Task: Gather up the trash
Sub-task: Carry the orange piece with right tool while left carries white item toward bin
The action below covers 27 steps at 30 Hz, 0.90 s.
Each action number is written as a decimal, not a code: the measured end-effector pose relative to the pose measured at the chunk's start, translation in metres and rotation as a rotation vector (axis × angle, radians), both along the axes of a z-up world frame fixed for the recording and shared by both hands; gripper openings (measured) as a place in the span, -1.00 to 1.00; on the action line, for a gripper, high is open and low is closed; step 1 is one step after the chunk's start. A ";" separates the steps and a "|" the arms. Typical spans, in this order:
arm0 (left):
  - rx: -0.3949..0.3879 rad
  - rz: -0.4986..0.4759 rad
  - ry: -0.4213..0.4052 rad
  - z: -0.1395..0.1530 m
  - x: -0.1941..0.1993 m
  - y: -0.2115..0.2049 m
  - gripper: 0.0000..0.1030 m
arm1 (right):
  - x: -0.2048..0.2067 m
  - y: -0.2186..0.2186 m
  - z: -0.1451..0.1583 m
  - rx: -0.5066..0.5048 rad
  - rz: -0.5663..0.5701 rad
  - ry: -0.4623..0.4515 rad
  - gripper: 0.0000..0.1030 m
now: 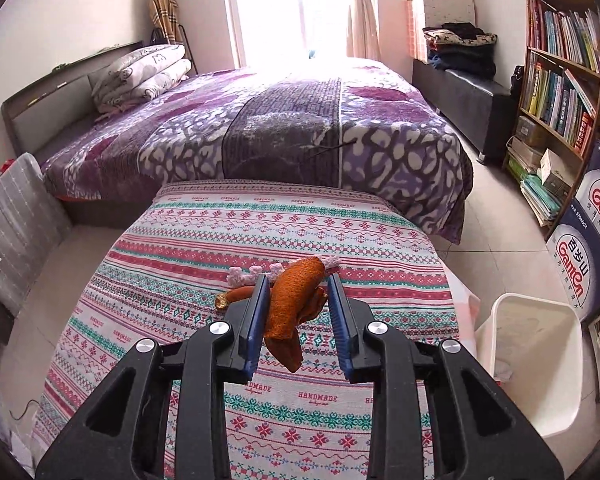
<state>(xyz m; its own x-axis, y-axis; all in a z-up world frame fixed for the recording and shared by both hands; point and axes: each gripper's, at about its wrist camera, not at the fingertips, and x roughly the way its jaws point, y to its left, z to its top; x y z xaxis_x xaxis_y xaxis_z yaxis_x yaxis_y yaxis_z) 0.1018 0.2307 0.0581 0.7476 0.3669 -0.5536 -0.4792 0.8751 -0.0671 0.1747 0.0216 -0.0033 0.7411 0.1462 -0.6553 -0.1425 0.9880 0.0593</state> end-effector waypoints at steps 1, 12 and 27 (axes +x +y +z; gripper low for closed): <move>0.002 -0.005 0.001 -0.001 0.000 -0.003 -0.46 | -0.002 -0.004 0.000 -0.001 -0.003 -0.004 -0.45; 0.035 -0.063 0.021 -0.017 0.005 -0.037 -0.46 | -0.010 -0.044 -0.011 0.030 -0.037 -0.001 -0.44; 0.084 -0.150 -0.001 -0.019 0.011 -0.093 -0.46 | -0.021 -0.078 0.007 0.030 -0.065 -0.067 -0.43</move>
